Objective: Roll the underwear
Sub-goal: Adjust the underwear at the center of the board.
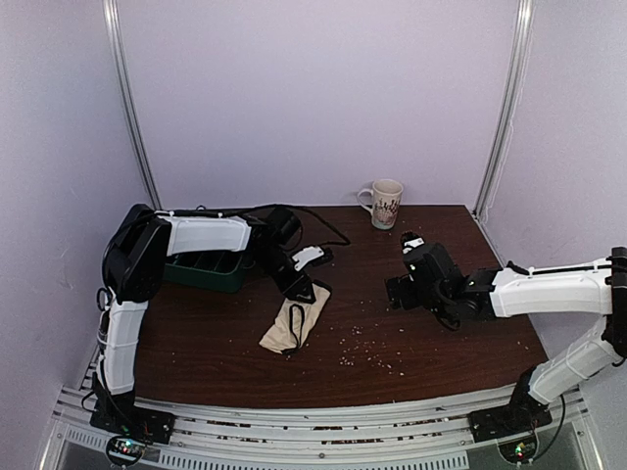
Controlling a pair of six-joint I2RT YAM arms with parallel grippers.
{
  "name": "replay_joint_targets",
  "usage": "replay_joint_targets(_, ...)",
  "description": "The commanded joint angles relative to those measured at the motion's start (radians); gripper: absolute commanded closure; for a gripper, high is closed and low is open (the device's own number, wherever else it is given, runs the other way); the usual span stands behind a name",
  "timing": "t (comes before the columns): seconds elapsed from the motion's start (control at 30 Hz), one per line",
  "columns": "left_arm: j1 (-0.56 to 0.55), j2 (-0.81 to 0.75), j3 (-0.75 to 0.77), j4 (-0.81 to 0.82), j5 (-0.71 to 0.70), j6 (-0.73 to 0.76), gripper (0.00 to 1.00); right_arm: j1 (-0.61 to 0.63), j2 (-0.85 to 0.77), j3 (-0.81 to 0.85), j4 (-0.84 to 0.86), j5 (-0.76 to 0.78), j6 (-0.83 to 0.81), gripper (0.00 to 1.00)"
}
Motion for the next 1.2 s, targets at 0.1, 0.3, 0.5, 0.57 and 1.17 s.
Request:
replay_joint_targets(0.1,-0.003,-0.006,-0.026,0.02,-0.105,-0.025,0.63,0.011,0.023,0.019,0.018,0.038,0.003,0.0)
replay_joint_targets(0.3,-0.003,-0.023,-0.059,0.036,-0.176,-0.022,0.78,0.017,0.036,0.021,0.02,0.044,-0.001,0.0)
replay_joint_targets(0.5,-0.002,-0.069,-0.093,0.08,-0.186,-0.034,1.0,0.02,0.058,0.029,0.02,0.049,-0.005,0.0)
replay_joint_targets(0.57,-0.001,-0.106,-0.123,0.12,-0.192,-0.045,1.0,0.023,0.068,0.034,0.016,0.052,-0.007,0.0)
replay_joint_targets(1.17,0.021,-0.184,-0.214,0.149,-0.308,-0.028,1.0,0.031,0.092,0.046,0.01,0.074,-0.014,0.0)
